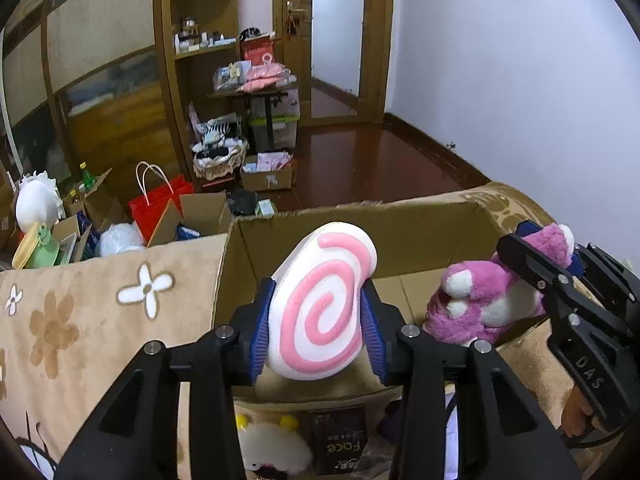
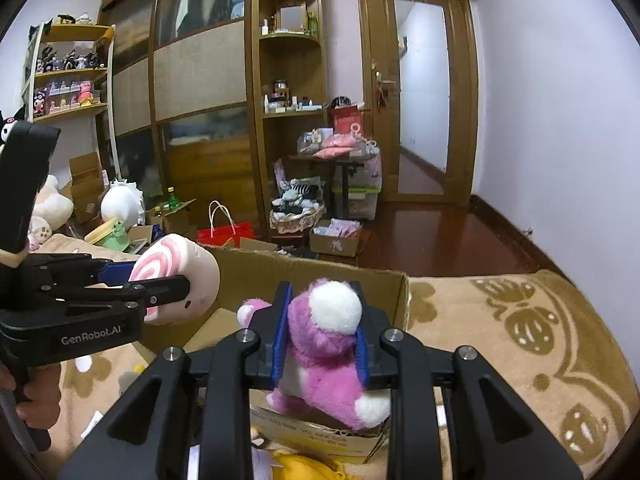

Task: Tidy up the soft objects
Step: 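Open both tools to drop the lollipop and pink bear into the box, then move the left tool to the white fluffy plush while the right tool approaches the white-haired doll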

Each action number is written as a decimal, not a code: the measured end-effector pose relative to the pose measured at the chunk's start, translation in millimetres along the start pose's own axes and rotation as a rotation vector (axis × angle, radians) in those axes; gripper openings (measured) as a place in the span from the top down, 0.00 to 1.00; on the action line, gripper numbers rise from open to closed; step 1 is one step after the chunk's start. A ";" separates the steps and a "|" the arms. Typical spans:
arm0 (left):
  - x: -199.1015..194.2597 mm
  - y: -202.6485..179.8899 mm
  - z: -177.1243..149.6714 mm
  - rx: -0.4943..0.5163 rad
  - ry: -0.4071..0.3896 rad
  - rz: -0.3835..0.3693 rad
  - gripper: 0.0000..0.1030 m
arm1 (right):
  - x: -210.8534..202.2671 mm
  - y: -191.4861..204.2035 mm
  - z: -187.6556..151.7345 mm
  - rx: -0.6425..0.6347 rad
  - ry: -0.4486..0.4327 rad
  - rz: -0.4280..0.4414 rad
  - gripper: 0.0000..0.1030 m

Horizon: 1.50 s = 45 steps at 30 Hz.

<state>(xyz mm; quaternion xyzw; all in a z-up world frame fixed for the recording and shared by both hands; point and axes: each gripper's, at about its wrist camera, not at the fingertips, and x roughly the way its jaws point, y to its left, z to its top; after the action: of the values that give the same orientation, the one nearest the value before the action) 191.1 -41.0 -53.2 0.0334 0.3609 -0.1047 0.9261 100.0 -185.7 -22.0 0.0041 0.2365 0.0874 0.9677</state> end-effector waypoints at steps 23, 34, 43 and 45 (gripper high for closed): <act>-41.3 10.0 -11.7 0.017 -0.012 0.085 0.08 | -39.7 9.1 3.5 0.025 -0.005 0.020 0.18; -86.9 24.6 -25.1 -0.033 0.026 0.060 0.07 | -83.9 16.7 7.3 0.030 -0.034 -0.004 0.00; -115.4 32.6 -40.6 -0.037 0.069 0.113 0.07 | -109.8 20.4 -0.1 0.046 -0.035 0.003 0.00; -119.5 34.3 -45.4 -0.043 0.078 0.117 0.07 | -114.3 22.9 -3.3 0.040 -0.035 0.001 0.00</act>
<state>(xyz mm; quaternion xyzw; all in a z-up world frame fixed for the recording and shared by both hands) 82.8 19.0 -6.5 0.0387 0.3962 -0.0411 0.9164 -5.0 -182.8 28.5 0.0250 0.2212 0.0828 0.9714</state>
